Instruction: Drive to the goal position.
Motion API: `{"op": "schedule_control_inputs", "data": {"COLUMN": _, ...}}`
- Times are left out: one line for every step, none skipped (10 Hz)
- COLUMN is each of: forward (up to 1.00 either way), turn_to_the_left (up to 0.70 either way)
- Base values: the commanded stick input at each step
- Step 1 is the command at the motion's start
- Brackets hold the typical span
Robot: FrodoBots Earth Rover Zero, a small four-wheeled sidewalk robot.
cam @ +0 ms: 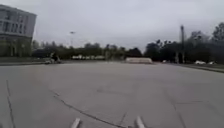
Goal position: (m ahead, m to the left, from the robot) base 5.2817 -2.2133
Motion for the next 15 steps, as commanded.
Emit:
{"op": "schedule_control_inputs", "data": {"forward": 1.00, "turn_to_the_left": -0.34}}
{"op": "schedule_control_inputs", "data": {"forward": 1.00, "turn_to_the_left": -0.34}}
{"op": "schedule_control_inputs", "data": {"forward": 1.00, "turn_to_the_left": -0.34}}
{"op": "schedule_control_inputs", "data": {"forward": 1.00, "turn_to_the_left": -0.34}}
{"op": "schedule_control_inputs", "data": {"forward": 1.00, "turn_to_the_left": -0.34}}
{"op": "schedule_control_inputs", "data": {"forward": 1.00, "turn_to_the_left": -0.34}}
{"op": "schedule_control_inputs", "data": {"forward": 1.00, "turn_to_the_left": -0.34}}
{"op": "schedule_control_inputs", "data": {"forward": 1.00, "turn_to_the_left": -0.34}}
{"op": "schedule_control_inputs", "data": {"forward": 1.00, "turn_to_the_left": -0.34}}
{"op": "schedule_control_inputs", "data": {"forward": 1.00, "turn_to_the_left": -0.34}}
{"op": "schedule_control_inputs", "data": {"forward": 1.00, "turn_to_the_left": -0.34}}
{"op": "schedule_control_inputs", "data": {"forward": 1.00, "turn_to_the_left": -0.34}}
{"op": "schedule_control_inputs", "data": {"forward": 1.00, "turn_to_the_left": -0.34}}
{"op": "schedule_control_inputs", "data": {"forward": 1.00, "turn_to_the_left": -0.34}}
{"op": "schedule_control_inputs", "data": {"forward": 1.00, "turn_to_the_left": -0.34}}
